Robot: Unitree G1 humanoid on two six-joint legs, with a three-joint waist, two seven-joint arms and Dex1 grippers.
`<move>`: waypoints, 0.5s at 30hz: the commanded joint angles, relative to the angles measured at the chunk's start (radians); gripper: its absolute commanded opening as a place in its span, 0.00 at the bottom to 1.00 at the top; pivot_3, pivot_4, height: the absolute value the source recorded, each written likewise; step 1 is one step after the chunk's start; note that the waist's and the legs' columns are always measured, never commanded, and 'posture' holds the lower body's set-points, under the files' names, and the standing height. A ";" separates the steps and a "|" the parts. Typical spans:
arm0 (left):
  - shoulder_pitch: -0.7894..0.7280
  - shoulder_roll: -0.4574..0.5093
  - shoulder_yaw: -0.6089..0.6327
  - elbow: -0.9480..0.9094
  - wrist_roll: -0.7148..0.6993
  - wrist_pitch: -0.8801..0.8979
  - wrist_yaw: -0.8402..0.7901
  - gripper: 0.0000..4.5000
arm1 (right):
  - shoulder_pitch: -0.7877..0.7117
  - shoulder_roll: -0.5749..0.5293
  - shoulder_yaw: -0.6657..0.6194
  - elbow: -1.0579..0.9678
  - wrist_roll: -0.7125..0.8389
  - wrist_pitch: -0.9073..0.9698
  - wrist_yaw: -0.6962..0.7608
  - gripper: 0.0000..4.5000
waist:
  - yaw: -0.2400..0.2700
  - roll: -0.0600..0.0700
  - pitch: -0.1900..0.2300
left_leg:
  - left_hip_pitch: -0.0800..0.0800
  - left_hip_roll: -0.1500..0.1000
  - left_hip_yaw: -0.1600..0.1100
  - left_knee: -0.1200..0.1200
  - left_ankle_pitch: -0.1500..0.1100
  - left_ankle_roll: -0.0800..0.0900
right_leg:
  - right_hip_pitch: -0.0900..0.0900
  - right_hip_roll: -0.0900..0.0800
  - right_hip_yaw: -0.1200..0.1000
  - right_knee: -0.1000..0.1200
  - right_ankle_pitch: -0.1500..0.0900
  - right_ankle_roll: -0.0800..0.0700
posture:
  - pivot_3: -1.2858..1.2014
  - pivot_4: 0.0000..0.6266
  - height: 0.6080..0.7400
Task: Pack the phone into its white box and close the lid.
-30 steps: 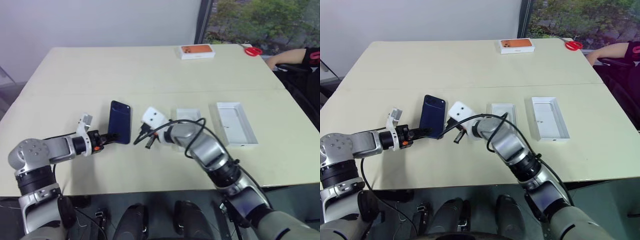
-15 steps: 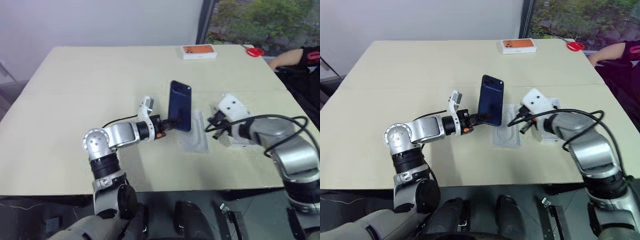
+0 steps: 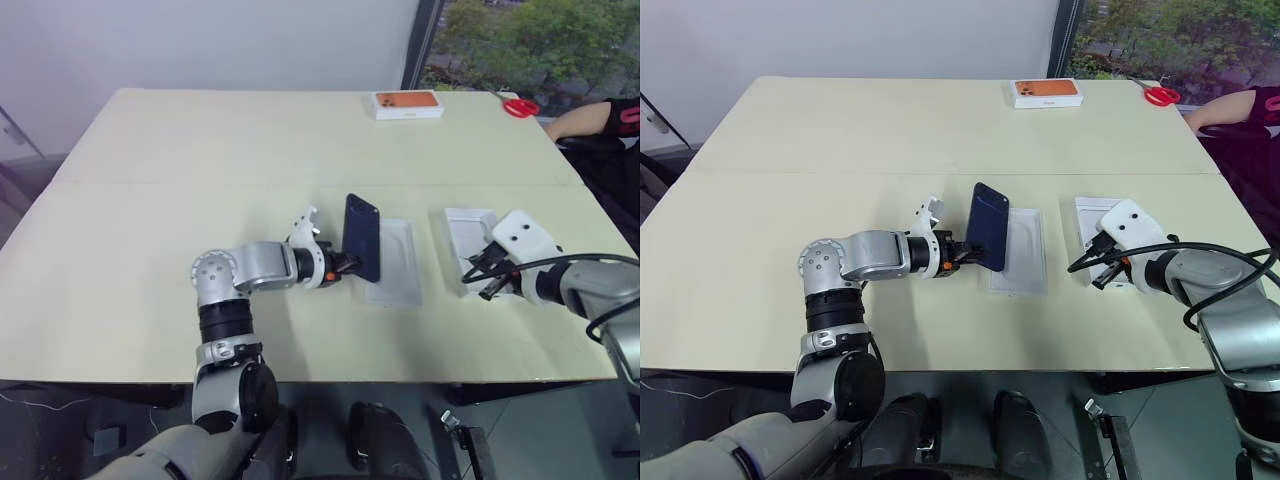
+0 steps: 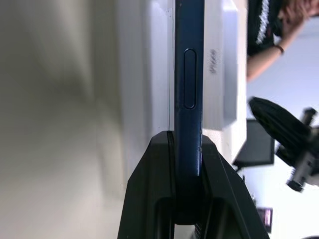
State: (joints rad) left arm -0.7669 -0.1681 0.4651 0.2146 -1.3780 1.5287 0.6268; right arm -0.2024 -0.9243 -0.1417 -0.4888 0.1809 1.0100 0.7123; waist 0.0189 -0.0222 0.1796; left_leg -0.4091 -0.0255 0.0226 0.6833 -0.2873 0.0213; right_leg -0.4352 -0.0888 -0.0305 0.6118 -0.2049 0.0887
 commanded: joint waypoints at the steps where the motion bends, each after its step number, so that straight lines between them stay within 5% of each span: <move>1: -0.012 -0.110 -0.057 -0.015 -0.143 -0.050 0.014 0.01 | 0.000 -0.011 -0.021 -0.029 0.006 -0.021 -0.013 0.00 | 0.000 0.000 0.000 | 0.000 0.000 0.000 0.000 0.000 0.000 | 0.000 0.000 0.000 0.000 0.000 0.000 | 0.52 0.24 1.00; 15: 0.065 0.066 -0.388 -0.010 -0.545 -0.257 0.162 0.01 | -0.025 0.001 0.007 -0.018 0.019 -0.028 -0.034 0.00 | 0.010 0.000 0.000 | 0.000 0.000 0.000 0.000 0.003 -0.005 | 0.000 -0.002 0.000 0.000 -0.002 -0.004 | 0.52 0.24 1.00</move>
State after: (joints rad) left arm -0.6979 -0.1027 0.0988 0.2406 -1.8573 1.3003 0.7895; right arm -0.2128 -0.9226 -0.1247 -0.4878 0.1924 0.9949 0.6873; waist 0.0286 -0.0219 0.1794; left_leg -0.4087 -0.0254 0.0226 0.6833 -0.2844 0.0163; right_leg -0.4351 -0.0904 -0.0301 0.6119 -0.2069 0.0850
